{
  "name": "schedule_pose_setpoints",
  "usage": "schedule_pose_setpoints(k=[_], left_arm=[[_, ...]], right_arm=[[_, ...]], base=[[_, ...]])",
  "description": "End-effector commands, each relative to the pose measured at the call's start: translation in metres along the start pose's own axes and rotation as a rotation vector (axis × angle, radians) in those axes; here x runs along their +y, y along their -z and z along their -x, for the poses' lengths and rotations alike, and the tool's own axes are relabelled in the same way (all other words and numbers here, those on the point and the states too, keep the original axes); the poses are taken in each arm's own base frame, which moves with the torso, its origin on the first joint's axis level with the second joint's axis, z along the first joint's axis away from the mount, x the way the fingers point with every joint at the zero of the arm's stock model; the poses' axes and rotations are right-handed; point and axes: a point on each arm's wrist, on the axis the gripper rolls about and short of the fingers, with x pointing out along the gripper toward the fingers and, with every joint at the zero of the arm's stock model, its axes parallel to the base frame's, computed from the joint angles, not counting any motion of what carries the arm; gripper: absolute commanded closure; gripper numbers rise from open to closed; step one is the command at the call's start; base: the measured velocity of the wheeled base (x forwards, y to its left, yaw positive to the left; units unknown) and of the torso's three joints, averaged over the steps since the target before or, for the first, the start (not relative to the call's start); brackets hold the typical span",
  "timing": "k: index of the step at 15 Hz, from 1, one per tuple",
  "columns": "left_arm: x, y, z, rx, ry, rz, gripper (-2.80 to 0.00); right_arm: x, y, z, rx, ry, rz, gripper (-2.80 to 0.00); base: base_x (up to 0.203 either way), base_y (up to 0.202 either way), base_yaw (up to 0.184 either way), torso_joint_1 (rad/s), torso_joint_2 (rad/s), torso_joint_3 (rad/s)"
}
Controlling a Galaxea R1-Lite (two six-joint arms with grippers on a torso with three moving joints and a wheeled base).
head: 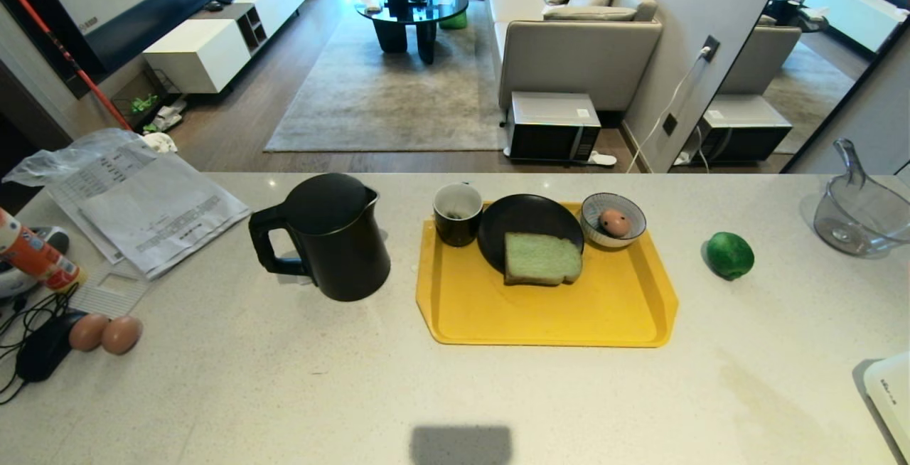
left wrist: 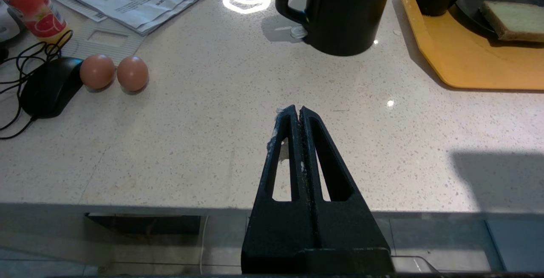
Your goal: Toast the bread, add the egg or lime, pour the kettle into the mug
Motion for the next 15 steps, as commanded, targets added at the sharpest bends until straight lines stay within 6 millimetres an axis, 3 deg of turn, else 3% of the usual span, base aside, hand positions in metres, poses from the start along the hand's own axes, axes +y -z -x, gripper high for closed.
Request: schedule_pose_setpoints(k=[1,15], left_arm=[[0.0001,0.0047,-0.0009,0.014,-0.002,0.001,0.0],[0.0001,0.0047,-0.0009,0.014,-0.002,0.001,0.0]], right_arm=[[0.0,0.0,0.0,0.0,0.0,0.001,0.0],[0.0,0.0,0.0,0.0,0.0,0.0,0.0]], base=[[0.0,0.0,0.0,-0.064,0.13,0.059],[0.0,0.0,0.0,-0.064,0.13,0.065]])
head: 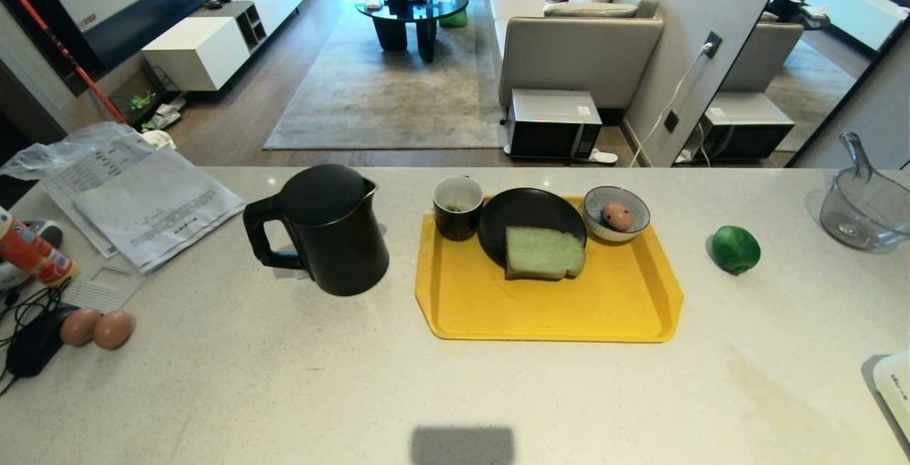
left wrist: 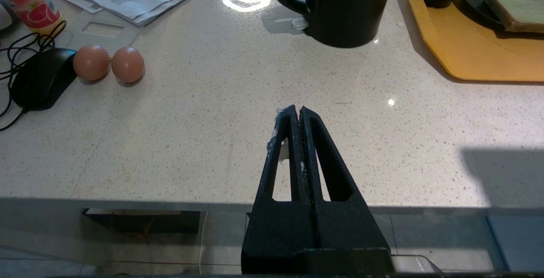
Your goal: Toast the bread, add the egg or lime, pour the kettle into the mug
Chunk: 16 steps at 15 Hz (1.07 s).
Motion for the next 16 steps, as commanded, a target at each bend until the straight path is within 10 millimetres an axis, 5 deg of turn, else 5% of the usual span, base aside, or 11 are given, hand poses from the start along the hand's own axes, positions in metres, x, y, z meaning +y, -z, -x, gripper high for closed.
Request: schedule_pose_setpoints(k=[1,16], left_arm=[[0.0001,0.0047,-0.001,0.014,-0.001,-0.001,0.0],[0.0001,0.0047,-0.001,0.014,-0.001,0.001,0.0]], right_arm=[[0.0,0.0,0.0,0.0,0.0,0.0,0.0],[0.0,0.0,0.0,0.0,0.0,0.0,0.0]], base=[[0.0,0.0,0.0,-0.073,0.15,0.067],[0.0,0.0,0.0,-0.088,0.17,0.085]])
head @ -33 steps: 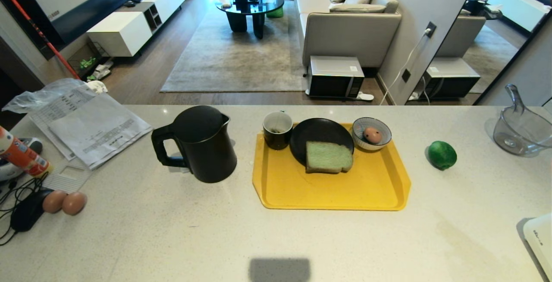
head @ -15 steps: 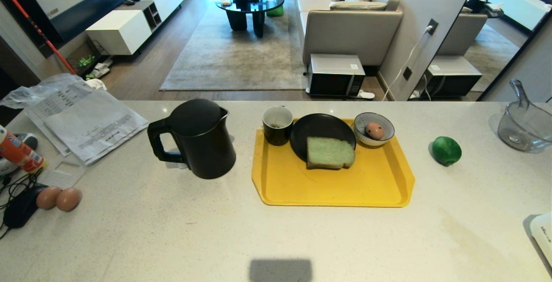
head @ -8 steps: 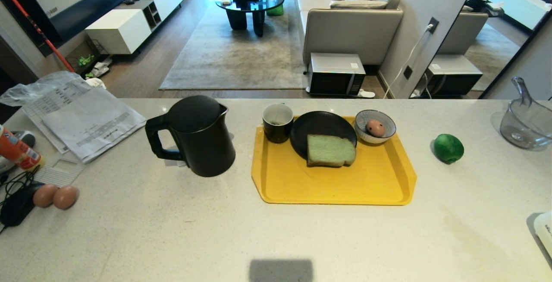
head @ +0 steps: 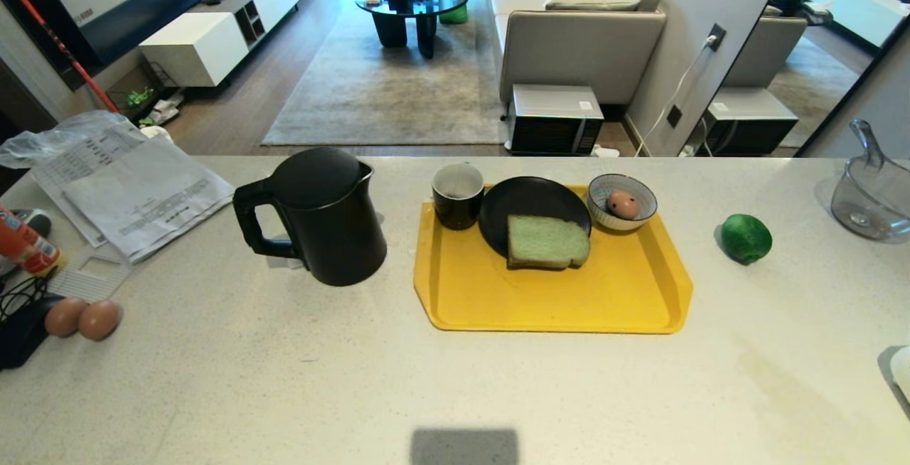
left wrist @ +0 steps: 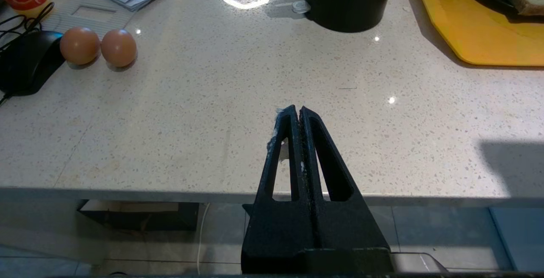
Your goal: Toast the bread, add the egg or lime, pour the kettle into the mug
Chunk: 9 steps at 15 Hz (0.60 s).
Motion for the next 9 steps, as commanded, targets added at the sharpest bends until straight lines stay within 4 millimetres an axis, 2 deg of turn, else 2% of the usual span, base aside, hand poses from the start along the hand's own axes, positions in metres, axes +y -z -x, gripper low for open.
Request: schedule_pose_setpoints(k=[1,7,9], left_arm=[[0.0001,0.0047,-0.0009,0.014,-0.001,0.001,0.0],[0.0001,0.0047,-0.001,0.014,0.0,0.001,0.0],[0.0001,0.0047,-0.0009,0.014,-0.001,0.001,0.0]], right_arm=[[0.0,0.0,0.0,0.0,0.0,0.0,0.0],[0.0,0.0,0.0,0.0,0.0,0.0,0.0],[0.0,0.0,0.0,0.0,0.0,0.0,0.0]], base=[[0.0,0.0,0.0,-0.142,0.27,0.132],[0.0,0.0,0.0,-0.15,0.3,0.139],[0.0,0.0,0.0,-0.043,0.11,0.032]])
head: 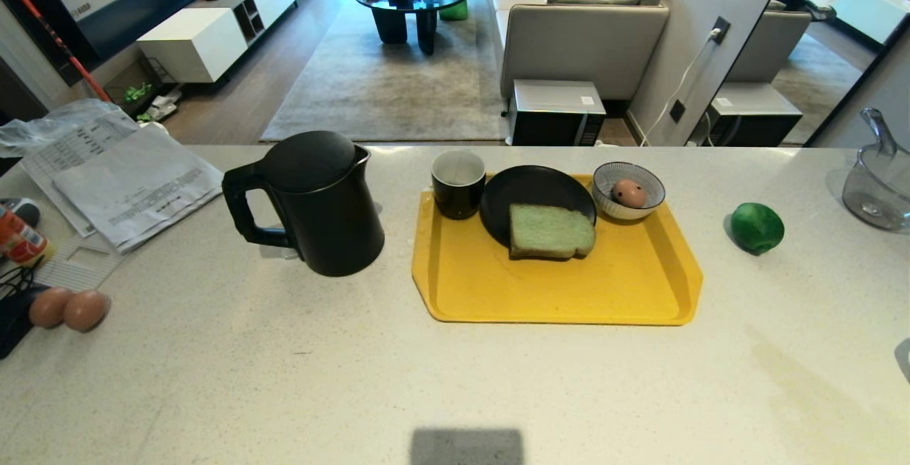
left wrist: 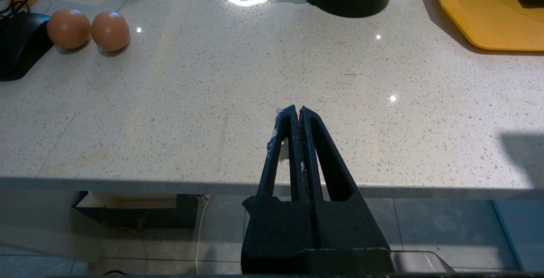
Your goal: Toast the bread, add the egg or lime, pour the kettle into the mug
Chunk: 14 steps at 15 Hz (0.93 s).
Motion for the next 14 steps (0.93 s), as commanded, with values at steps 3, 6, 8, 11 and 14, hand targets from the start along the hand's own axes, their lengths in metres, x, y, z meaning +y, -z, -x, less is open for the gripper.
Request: schedule_pose_setpoints(k=[3,6,8,11,14], left_arm=[[0.0001,0.0046,-0.001,0.014,0.0,0.001,0.0],[0.0001,0.0046,-0.001,0.014,-0.002,0.001,0.0],[0.0001,0.0046,-0.001,0.014,-0.002,0.001,0.0],[0.0001,0.0046,-0.001,0.014,0.0,0.001,0.0],[0.0001,0.0046,-0.001,0.014,-0.002,0.001,0.0]], right_arm=[[0.0,0.0,0.0,0.0,-0.001,0.0,0.0],[0.0,0.0,0.0,0.0,-0.001,0.0,0.0],[0.0,0.0,0.0,0.0,-0.001,0.0,0.0],[0.0,0.0,0.0,0.0,-0.001,0.0,0.0],[0.0,0.0,0.0,0.0,-0.001,0.0,0.0]], base=[[0.0,0.0,0.0,0.0,0.0,0.0],[0.0,0.0,0.0,0.0,0.0,0.0],[0.0,0.0,0.0,0.0,0.0,0.0],[0.0,0.0,0.0,0.0,0.0,0.0],[0.0,0.0,0.0,0.0,0.0,0.0]])
